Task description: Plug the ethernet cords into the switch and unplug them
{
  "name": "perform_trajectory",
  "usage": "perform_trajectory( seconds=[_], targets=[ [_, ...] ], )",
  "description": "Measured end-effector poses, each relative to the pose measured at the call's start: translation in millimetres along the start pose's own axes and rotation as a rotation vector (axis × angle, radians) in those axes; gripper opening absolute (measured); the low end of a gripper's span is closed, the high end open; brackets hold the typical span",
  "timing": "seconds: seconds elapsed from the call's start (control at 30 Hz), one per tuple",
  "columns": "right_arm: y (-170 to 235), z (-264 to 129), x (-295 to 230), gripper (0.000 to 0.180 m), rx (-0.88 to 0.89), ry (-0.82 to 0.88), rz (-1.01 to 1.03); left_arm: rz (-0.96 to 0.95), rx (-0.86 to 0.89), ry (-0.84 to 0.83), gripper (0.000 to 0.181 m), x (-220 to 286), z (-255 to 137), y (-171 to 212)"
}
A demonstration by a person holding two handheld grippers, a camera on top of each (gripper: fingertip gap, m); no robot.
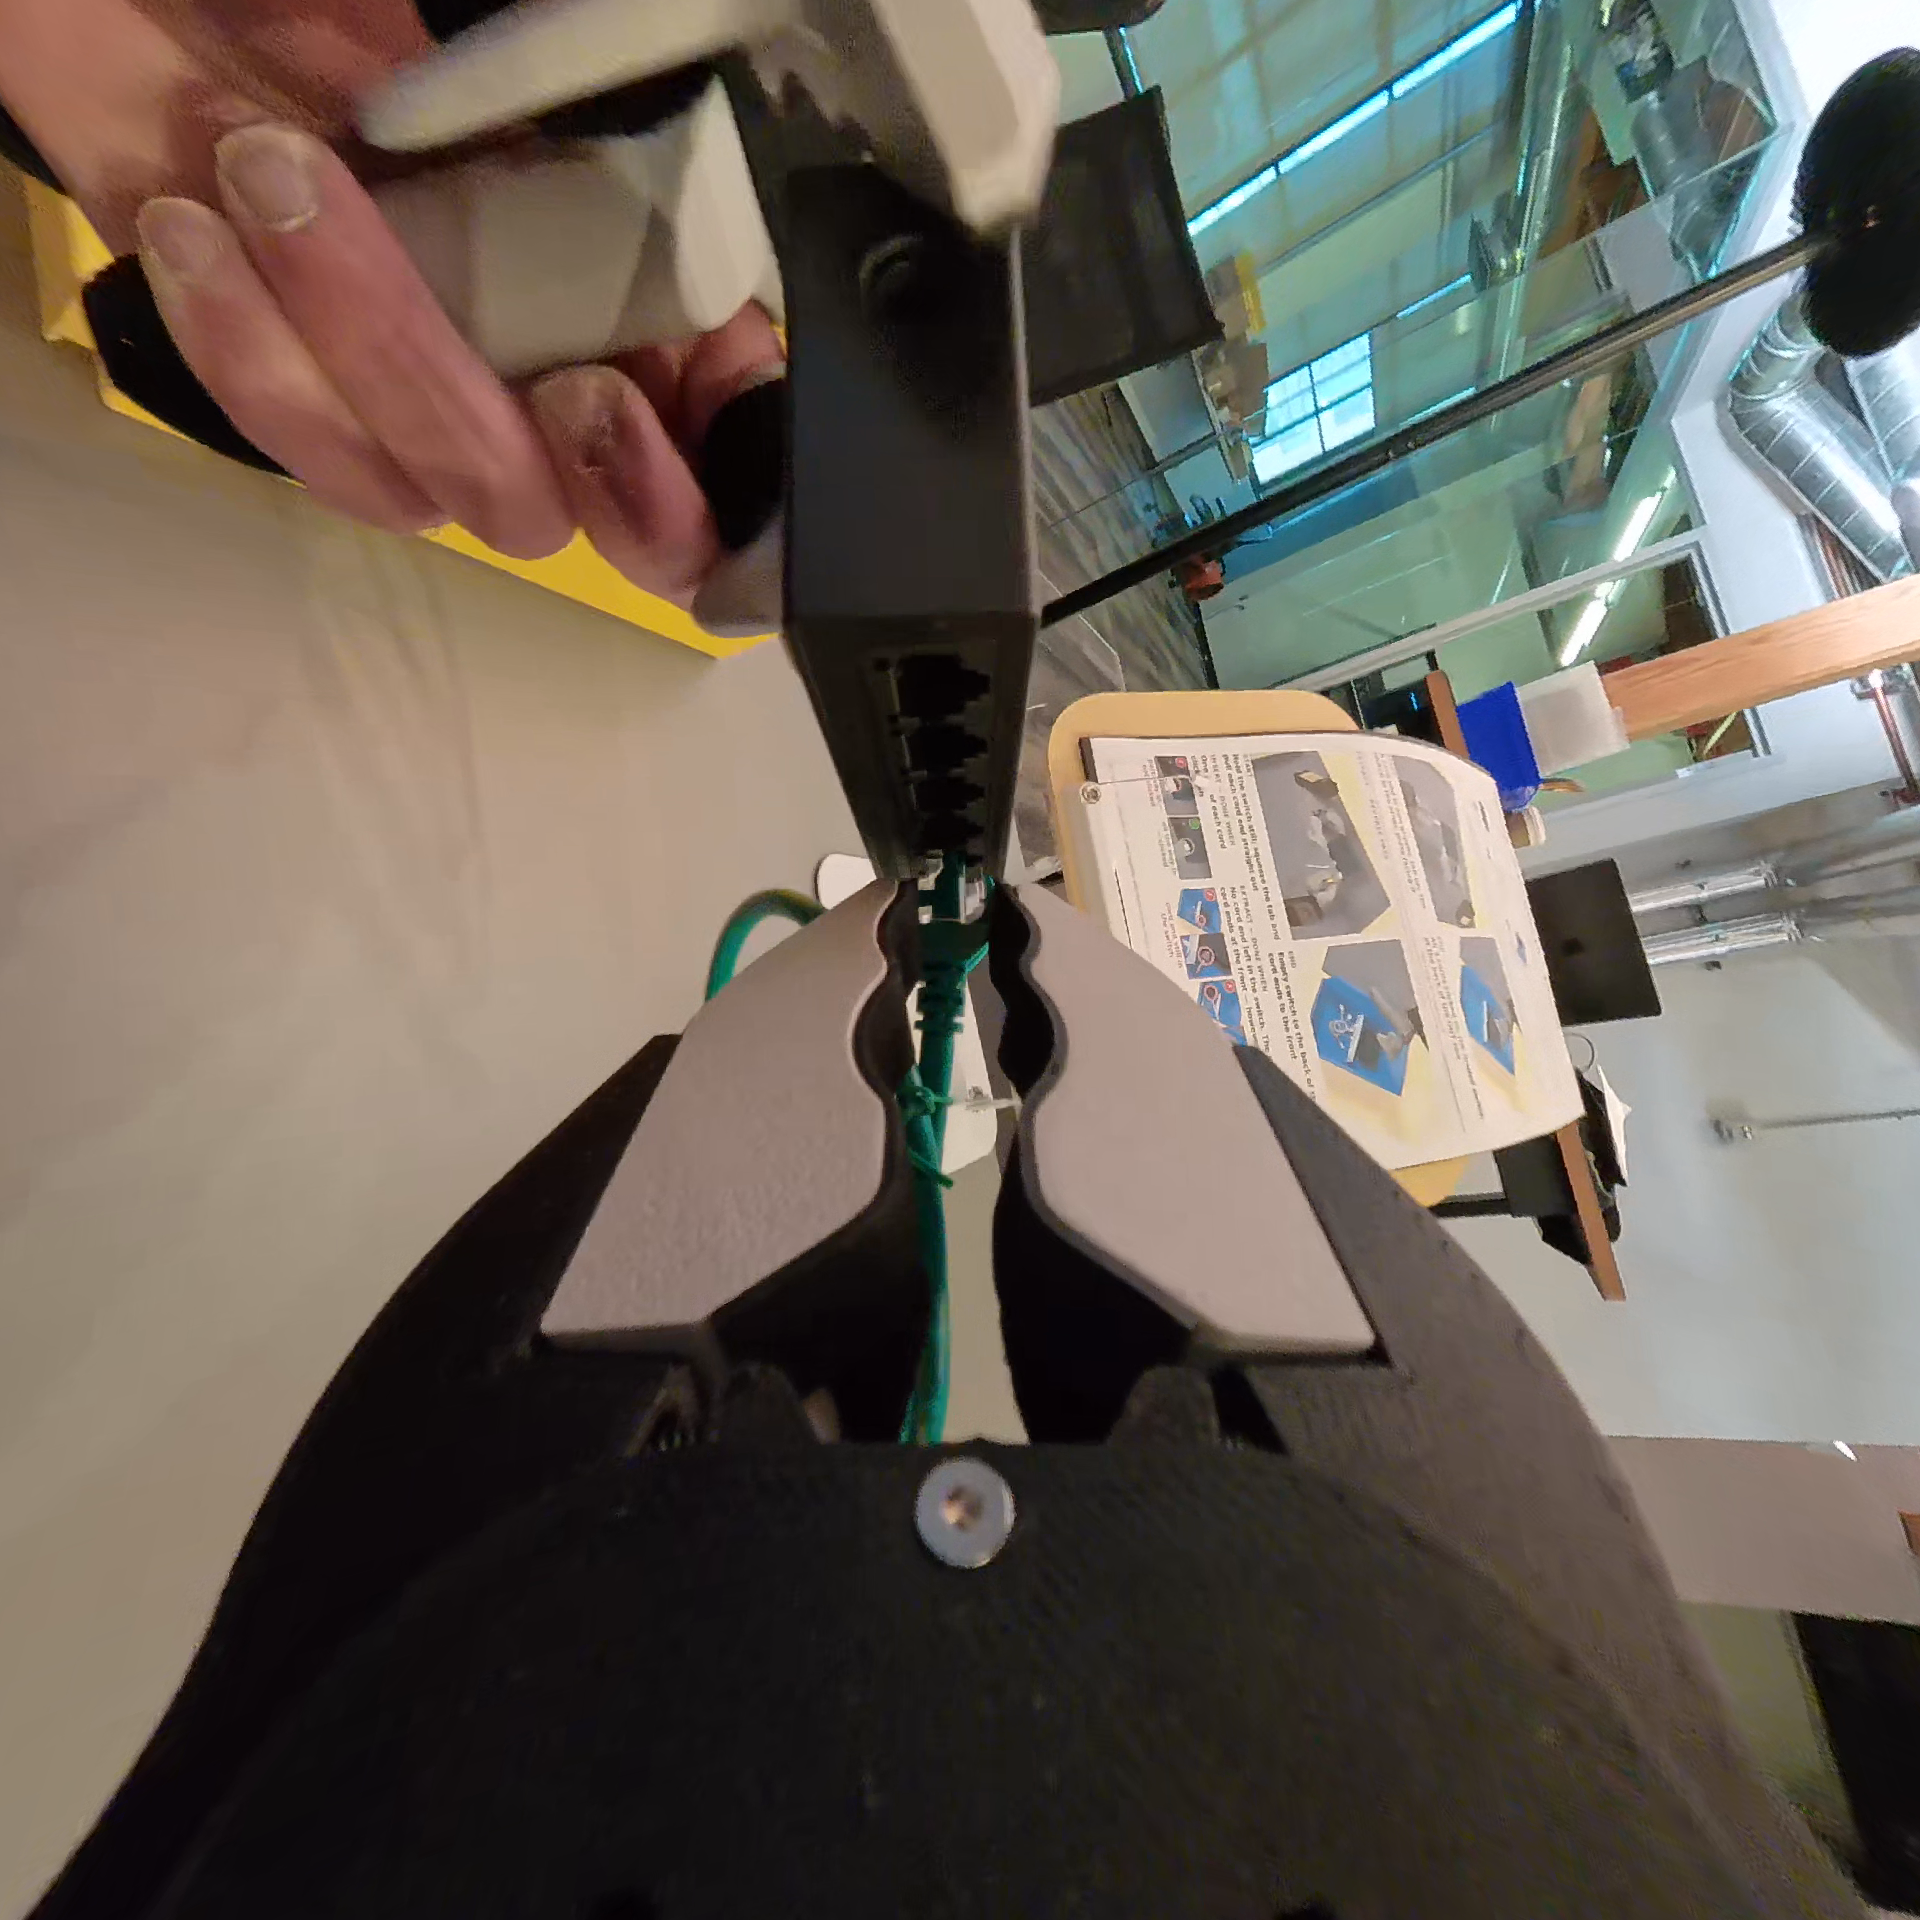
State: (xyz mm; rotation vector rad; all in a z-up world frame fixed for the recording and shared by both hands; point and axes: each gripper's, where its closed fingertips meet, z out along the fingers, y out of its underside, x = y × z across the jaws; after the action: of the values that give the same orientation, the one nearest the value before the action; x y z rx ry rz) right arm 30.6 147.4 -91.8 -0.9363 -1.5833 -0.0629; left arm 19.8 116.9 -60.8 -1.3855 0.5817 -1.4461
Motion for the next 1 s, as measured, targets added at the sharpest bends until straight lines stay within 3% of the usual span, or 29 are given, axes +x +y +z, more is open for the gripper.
perform_trajectory(
  seconds=[0.03, 0.13, 0.3, 0.5, 0.73, 1.0],
  targets=[
    [2.1, -0.4, 2.1, 0.013, -0.009, 0.014, 0.001, -0.011, -0.029, -0.002, 0.117, -2.4, 1.4, 5.1],
    [-1.2, -4.7, 6.9, 0.013, 0.009, 0.036, 0.001, -0.074, -0.073, 0.03, 0.136, -6.2, 4.9, 16.3],
    [3.8, 2.9, -2.1, 0.013, -0.049, 0.024, -0.104, -0.029, -0.121, 0.031, 0.147, 5.1, 12.0, 18.7],
    [1.5, 9.9, -9.6, 0.013, -0.086, 0.007, -0.161, 0.043, -0.187, -0.104, 0.135, -10.5, 14.2, 31.7],
    [1.7, 9.9, -12.4, 0.013, -0.081, -0.017, -0.159, -0.001, -0.172, -0.083, 0.131, -10.5, 11.1, 33.3],
    [1.5, 7.6, -14.9, 0.012, -0.038, -0.048, -0.011, 0.008, -0.165, -0.13, 0.129, -8.9, 13.4, 26.0]
  ],
)
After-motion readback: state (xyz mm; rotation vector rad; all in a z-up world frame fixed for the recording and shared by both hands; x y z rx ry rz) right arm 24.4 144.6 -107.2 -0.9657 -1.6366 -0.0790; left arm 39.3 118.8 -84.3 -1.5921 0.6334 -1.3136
